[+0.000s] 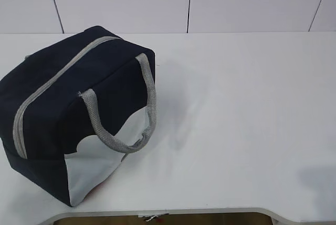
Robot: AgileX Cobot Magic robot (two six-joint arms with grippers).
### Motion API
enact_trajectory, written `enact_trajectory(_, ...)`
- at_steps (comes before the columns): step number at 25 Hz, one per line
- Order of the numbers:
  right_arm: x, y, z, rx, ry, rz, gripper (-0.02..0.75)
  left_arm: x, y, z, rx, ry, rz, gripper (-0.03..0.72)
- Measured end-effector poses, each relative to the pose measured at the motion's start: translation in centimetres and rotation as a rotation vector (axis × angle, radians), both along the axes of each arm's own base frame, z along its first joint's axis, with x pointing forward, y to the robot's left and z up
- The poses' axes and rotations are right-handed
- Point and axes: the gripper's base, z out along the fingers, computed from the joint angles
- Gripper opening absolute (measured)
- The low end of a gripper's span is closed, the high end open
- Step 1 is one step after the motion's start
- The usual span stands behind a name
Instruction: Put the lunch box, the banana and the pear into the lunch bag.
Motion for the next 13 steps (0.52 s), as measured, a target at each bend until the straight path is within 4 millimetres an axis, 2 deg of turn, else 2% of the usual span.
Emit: enact_trajectory(13, 0.00, 0.00, 0.00, 0.000, 0.000, -0.002, 0.446, 0.00, 0.00, 0.00, 0.000, 0.000, 0.000, 0.244)
